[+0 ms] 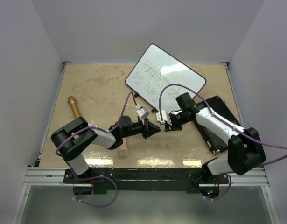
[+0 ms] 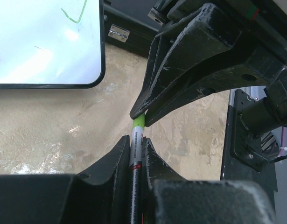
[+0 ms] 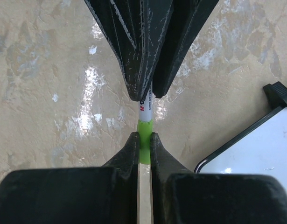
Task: Write a sentence on the whiteboard
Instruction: Insert the pen cap into the whiteboard marker.
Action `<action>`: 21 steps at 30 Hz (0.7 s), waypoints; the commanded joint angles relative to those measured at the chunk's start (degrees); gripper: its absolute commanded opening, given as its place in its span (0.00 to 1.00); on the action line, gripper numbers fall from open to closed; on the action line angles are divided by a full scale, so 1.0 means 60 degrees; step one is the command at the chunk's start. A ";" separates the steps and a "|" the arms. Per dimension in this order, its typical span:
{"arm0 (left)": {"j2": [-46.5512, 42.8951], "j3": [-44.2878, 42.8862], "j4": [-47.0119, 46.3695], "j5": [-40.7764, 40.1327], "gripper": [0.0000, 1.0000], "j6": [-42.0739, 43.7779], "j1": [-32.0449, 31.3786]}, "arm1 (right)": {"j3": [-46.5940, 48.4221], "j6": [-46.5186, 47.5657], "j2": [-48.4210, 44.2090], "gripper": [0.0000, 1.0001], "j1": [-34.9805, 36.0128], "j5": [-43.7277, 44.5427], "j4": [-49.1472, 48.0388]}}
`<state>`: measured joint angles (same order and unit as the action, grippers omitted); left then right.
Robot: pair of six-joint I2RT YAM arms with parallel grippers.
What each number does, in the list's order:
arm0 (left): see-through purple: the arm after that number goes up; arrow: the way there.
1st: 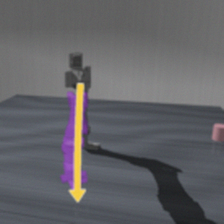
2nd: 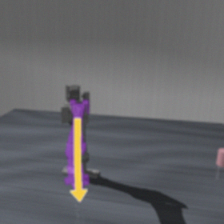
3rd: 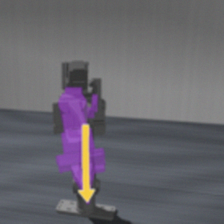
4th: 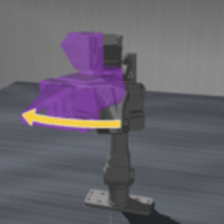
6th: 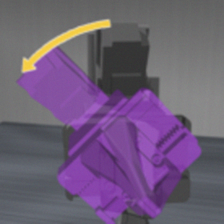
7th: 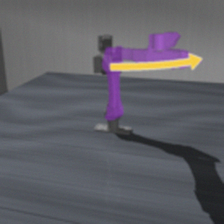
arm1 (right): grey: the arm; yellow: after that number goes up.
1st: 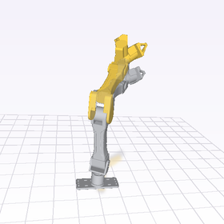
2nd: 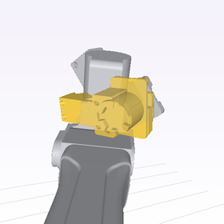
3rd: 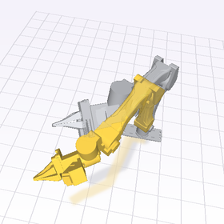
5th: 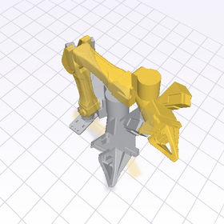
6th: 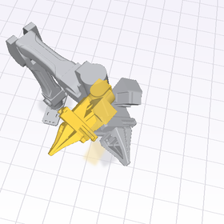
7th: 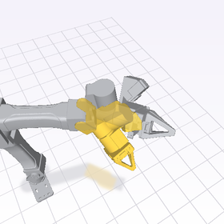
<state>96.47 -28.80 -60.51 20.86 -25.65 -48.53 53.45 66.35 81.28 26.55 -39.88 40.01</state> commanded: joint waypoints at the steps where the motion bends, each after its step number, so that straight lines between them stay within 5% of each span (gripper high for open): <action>1: 0.0504 -0.0357 -0.1163 -0.0414 0.00 0.0671 -0.0275 | 0.0204 -0.0597 -0.0317 0.00 0.0527 -0.2142 -0.0895; 9: 0.1206 -0.0152 -0.3624 -0.0708 0.00 0.0320 -0.0466 | 0.0217 -0.0848 -0.0640 0.00 0.0527 -0.3006 -0.1205; 19: 0.1209 -0.0431 -0.2780 -0.0957 0.00 0.0904 -0.0686 | 0.0305 -0.0702 -0.0422 0.00 0.0527 -0.2584 -0.0899; 21: 0.0638 -0.0212 -0.2222 -0.1117 0.00 0.1139 -0.0656 | 0.0465 -0.0410 -0.0290 0.17 0.0527 -0.2320 -0.0591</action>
<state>103.81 -28.40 -72.77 17.80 -23.79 -50.72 53.01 64.01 80.82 26.46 -36.75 39.92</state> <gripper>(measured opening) 0.159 0.068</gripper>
